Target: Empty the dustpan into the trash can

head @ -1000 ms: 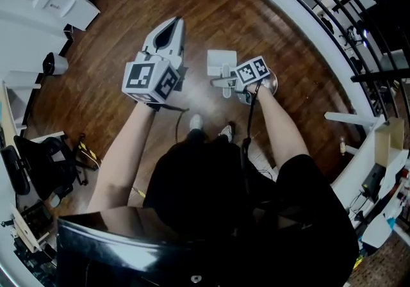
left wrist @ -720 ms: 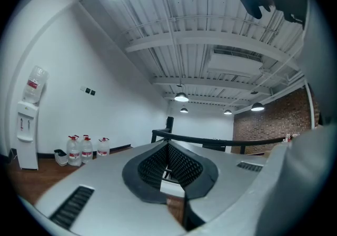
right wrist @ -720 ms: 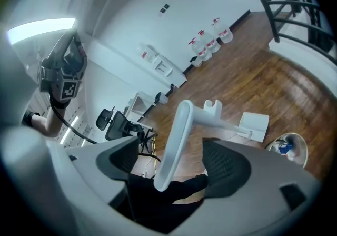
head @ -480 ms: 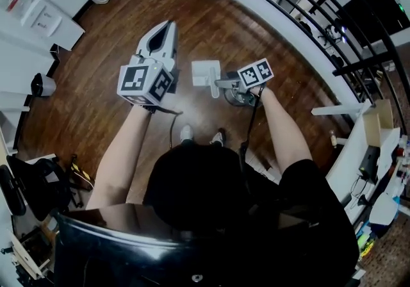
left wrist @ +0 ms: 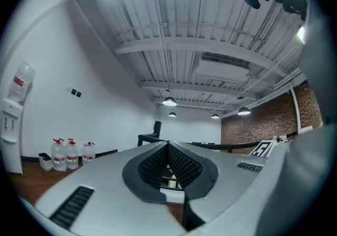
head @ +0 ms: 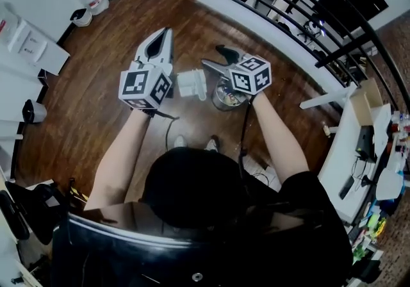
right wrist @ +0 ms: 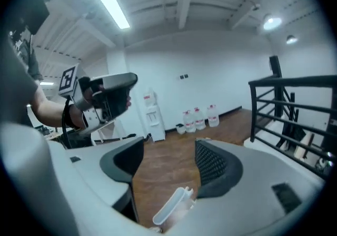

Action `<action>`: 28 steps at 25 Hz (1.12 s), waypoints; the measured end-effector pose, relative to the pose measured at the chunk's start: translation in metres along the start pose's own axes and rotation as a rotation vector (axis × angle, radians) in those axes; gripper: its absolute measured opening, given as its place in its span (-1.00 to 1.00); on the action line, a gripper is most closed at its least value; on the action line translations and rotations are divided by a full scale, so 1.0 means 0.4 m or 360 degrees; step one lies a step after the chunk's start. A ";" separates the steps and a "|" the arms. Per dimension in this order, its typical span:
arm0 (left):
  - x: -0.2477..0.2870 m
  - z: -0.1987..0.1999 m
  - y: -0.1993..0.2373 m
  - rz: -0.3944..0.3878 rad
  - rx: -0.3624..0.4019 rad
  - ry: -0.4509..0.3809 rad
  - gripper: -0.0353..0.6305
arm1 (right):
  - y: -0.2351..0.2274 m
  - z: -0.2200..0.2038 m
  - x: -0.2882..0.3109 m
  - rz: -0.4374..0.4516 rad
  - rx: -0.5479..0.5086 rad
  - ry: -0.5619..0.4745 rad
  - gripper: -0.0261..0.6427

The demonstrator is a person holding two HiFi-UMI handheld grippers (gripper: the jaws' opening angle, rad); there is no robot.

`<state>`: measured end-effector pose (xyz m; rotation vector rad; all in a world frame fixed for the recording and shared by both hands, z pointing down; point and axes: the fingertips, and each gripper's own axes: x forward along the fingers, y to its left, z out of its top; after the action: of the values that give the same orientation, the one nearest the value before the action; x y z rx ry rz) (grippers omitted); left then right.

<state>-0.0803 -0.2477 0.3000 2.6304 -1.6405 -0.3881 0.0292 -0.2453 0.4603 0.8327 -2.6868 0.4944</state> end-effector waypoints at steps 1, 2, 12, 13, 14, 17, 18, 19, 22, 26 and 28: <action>0.004 0.007 -0.010 -0.0010 0.0013 -0.0007 -0.88 | 0.026 0.037 -0.008 -0.0002 -0.0046 -0.0063 0.02; 0.008 0.015 -0.019 -0.0020 0.0031 -0.0014 -0.88 | 0.053 0.072 -0.015 -0.0009 -0.0092 -0.0120 -0.01; 0.018 0.058 -0.110 -0.0071 0.0168 -0.0053 -0.88 | 0.141 0.309 -0.132 -0.0486 -0.0388 -0.0632 -0.69; 0.019 0.060 -0.114 -0.0074 0.0173 -0.0051 -0.88 | 0.147 0.318 -0.136 -0.0486 -0.0384 -0.0649 -0.70; 0.021 0.062 -0.119 -0.0076 0.0179 -0.0048 -0.88 | 0.151 0.322 -0.138 -0.0485 -0.0381 -0.0653 -0.70; 0.027 0.058 -0.129 -0.0081 0.0188 -0.0032 -0.88 | 0.150 0.325 -0.139 -0.0488 -0.0361 -0.0646 -0.70; 0.028 0.055 -0.132 -0.0083 0.0188 -0.0031 -0.88 | 0.150 0.327 -0.141 -0.0488 -0.0348 -0.0655 -0.70; 0.027 0.052 -0.134 -0.0084 0.0190 -0.0033 -0.88 | 0.150 0.330 -0.144 -0.0491 -0.0339 -0.0667 -0.70; 0.025 0.047 -0.139 -0.0070 0.0219 -0.0024 -0.88 | 0.153 0.343 -0.152 -0.0510 -0.0336 -0.0706 -0.82; 0.027 0.036 -0.137 -0.0052 0.0246 0.0001 -0.88 | 0.159 0.351 -0.146 -0.0515 -0.0347 -0.0715 -0.83; 0.030 0.023 -0.133 -0.0059 0.0240 0.0014 -0.88 | 0.159 0.351 -0.143 -0.0518 -0.0347 -0.0710 -0.90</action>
<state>-0.0303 -0.2333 0.2812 2.7683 -1.6841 -0.2629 0.0139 -0.2245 0.2981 1.4153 -2.8264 -0.0711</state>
